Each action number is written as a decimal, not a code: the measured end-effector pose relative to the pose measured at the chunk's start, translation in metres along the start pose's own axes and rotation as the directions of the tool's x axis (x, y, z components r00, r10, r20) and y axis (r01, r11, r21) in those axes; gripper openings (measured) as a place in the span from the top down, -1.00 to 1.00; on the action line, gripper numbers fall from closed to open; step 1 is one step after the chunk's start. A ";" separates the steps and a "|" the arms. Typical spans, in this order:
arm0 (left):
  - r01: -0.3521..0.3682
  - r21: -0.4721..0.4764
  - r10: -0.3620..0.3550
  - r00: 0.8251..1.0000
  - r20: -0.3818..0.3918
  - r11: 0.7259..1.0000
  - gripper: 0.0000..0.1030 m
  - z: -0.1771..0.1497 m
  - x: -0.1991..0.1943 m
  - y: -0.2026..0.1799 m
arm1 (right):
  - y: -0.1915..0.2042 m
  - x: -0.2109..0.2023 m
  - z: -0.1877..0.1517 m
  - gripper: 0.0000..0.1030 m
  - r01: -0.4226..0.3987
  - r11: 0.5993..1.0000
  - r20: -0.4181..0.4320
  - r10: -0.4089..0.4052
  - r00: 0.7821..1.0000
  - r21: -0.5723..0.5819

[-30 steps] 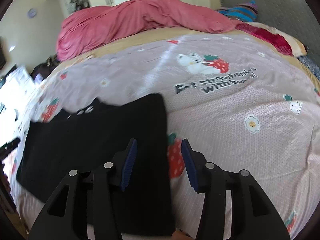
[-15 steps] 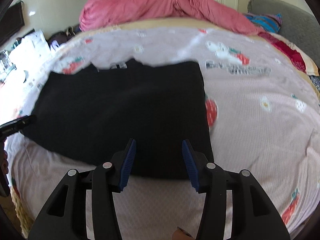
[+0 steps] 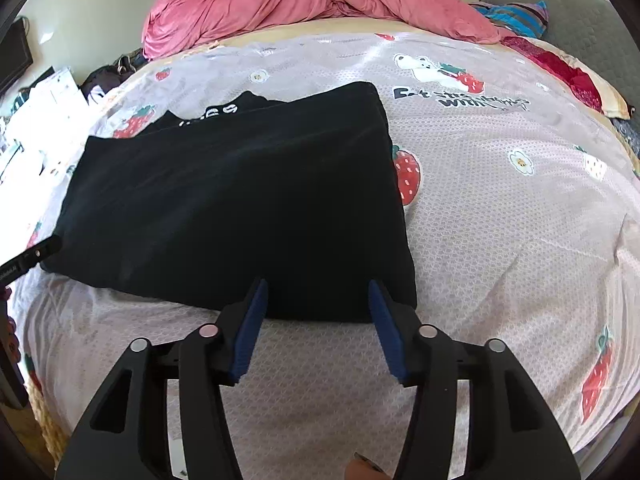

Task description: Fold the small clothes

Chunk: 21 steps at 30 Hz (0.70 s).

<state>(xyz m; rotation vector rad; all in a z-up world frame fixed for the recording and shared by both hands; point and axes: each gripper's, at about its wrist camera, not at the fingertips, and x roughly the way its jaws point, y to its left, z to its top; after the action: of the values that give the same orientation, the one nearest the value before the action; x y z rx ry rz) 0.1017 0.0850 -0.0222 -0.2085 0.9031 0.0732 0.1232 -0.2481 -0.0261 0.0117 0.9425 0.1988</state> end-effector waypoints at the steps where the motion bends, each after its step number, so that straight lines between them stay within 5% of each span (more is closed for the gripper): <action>1: 0.004 -0.005 -0.004 1.000 0.001 1.000 -0.19 0.000 -0.002 0.000 | 0.000 -0.002 -0.001 -0.14 -0.003 1.000 0.006 0.003 1.000 0.004; 16: 0.018 -0.034 -0.018 1.000 -0.006 0.999 -0.57 -0.005 -0.015 0.000 | -0.019 -0.035 -0.002 -0.88 -0.011 0.995 0.087 0.002 0.996 0.096; 21: 0.014 -0.030 -0.014 1.000 -0.010 0.999 -0.82 -0.006 -0.019 -0.003 | -0.021 -0.043 -0.002 -0.91 -0.024 0.993 0.114 0.011 0.993 0.112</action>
<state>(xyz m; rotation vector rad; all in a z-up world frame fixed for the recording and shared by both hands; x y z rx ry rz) 0.0859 0.0816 -0.0106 -0.2429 0.9113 0.0724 0.1004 -0.2767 0.0048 0.1344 0.8396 0.1596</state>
